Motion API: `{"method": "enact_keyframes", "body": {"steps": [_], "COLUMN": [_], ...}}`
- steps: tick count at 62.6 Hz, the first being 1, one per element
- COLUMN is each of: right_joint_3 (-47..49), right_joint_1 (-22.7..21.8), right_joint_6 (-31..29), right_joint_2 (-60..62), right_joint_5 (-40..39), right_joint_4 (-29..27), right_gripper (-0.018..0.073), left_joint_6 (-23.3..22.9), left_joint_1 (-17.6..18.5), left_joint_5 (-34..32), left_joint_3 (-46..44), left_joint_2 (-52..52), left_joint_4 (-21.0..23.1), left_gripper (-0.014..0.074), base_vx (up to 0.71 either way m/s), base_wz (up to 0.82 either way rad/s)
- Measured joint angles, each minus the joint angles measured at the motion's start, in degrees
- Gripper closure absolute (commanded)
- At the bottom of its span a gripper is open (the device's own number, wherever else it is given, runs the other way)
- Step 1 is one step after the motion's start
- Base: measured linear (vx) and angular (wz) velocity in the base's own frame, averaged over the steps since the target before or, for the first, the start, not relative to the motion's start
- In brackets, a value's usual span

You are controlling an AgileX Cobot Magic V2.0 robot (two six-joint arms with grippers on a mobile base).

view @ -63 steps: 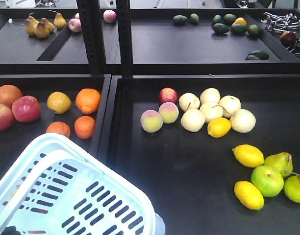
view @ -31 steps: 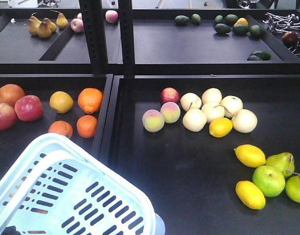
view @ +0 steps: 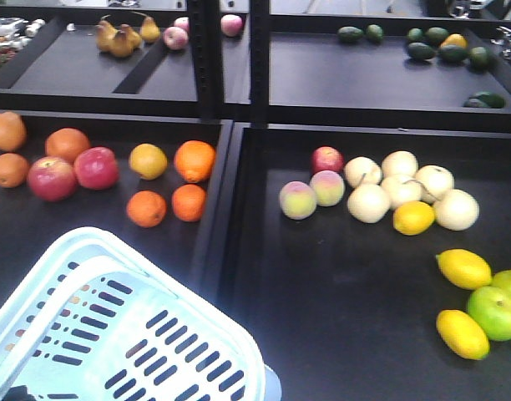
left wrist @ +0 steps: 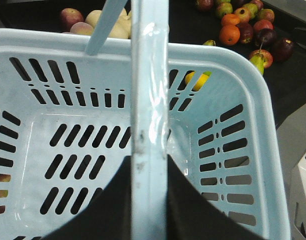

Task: Pick three apples into basket with both arms
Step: 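Turn the base away from the table while carrying the basket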

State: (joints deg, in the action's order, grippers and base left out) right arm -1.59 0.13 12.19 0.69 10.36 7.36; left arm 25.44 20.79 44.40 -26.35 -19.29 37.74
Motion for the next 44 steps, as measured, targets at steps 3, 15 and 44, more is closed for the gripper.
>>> {"method": "enact_keyframes", "body": {"steps": [3,15,44], "right_joint_3": [0.00,0.00,0.00], "right_joint_1": [0.00,0.00,0.00], "right_joint_6": [0.00,0.00,0.00], "right_joint_2": [0.00,0.00,0.00], "right_joint_5": [0.00,0.00,0.00], "right_joint_4": [0.00,0.00,0.00], "right_gripper": [0.0564,0.0564,0.0564], "left_joint_6": [0.00,0.00,0.00], "left_joint_1": [0.00,0.00,0.00], "left_joint_5": [0.00,0.00,0.00], "left_joint_3": [0.00,0.00,0.00], "left_joint_2": [0.00,0.00,0.00], "left_joint_4": [0.00,0.00,0.00], "left_gripper": [0.0604,0.0604,0.0604], "base_vx": [-0.07,-0.09,-0.12], "base_wz": [0.34,0.41,0.47]}}
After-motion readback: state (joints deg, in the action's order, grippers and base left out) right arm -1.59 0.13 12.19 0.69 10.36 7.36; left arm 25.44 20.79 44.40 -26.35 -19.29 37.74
